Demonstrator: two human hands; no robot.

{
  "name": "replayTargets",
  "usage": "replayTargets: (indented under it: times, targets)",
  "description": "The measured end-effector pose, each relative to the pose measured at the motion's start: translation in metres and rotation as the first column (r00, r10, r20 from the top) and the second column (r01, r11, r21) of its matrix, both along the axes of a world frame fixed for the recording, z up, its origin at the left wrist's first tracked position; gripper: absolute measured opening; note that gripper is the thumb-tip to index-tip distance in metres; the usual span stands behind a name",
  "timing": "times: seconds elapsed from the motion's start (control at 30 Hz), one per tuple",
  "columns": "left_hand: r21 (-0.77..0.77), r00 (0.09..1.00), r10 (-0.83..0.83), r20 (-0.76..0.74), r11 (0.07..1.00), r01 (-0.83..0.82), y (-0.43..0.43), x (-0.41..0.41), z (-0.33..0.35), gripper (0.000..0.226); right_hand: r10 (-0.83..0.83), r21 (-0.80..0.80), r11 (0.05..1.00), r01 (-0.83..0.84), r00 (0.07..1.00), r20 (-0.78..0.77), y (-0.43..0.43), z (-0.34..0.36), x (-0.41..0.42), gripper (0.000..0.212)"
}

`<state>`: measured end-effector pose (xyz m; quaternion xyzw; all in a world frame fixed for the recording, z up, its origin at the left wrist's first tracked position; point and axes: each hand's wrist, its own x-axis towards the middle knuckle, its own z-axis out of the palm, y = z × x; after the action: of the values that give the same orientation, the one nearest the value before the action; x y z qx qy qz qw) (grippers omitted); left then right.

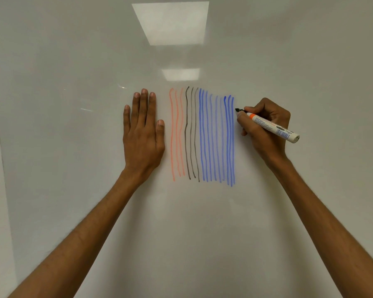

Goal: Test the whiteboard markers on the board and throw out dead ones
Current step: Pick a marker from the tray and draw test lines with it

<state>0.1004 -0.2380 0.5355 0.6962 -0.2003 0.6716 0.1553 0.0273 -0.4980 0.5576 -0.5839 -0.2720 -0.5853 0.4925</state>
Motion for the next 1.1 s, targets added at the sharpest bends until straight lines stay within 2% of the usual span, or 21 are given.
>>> replayTargets:
  times: [0.33, 0.53, 0.7, 1.1]
  targets:
    - [-0.012, 1.000, 0.023, -0.013, 1.000, -0.023, -0.002, -0.001, -0.008, 0.057, 0.001, -0.019, 1.000, -0.002, 0.999, -0.044, -0.006, -0.030, -0.001, 0.022]
    - [-0.025, 1.000, 0.021, -0.018, 0.999, -0.022, -0.003, -0.001, -0.012, 0.057, -0.024, -0.062, 0.998, 0.020, 0.998, -0.063, -0.011, -0.049, 0.000, 0.017]
    - [-0.031, 1.000, 0.016, -0.019, 0.999, -0.017, -0.003, 0.000, -0.015, 0.056, -0.061, -0.113, 0.992, 0.053, 0.996, -0.070, -0.015, -0.062, 0.002, 0.021]
    - [-0.034, 1.000, 0.016, -0.027, 0.999, -0.017, -0.003, 0.000, -0.022, 0.056, -0.031, -0.165, 0.986, 0.013, 0.994, -0.106, -0.017, -0.100, -0.003, 0.028]
